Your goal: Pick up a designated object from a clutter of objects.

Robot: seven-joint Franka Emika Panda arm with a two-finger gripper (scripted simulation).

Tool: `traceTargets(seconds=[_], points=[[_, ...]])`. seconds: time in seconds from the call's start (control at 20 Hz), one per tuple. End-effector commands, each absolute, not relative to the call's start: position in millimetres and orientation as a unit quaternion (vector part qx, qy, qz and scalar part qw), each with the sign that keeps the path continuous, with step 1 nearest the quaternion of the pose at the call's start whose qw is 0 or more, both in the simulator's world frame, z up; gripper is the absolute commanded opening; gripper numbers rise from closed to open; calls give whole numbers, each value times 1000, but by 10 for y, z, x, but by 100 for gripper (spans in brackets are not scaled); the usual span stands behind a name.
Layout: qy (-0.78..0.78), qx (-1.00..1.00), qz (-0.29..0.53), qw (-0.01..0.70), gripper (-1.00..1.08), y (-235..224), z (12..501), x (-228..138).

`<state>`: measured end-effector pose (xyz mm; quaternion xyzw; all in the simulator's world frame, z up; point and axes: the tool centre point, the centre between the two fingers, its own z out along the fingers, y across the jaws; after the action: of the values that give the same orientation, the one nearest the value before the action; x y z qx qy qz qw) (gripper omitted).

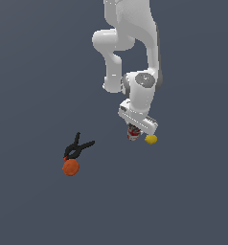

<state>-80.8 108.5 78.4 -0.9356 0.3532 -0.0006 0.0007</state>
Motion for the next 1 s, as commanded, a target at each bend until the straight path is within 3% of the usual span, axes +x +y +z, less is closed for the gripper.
traceTargets(seconds=[0.0,0.5,0.95], points=[[353,-935,0,0,-100,1079,773,-812],[353,-936,-1,1,-100,1042,865,-805],[353,-936,0,1,-100,813,1301,-788]])
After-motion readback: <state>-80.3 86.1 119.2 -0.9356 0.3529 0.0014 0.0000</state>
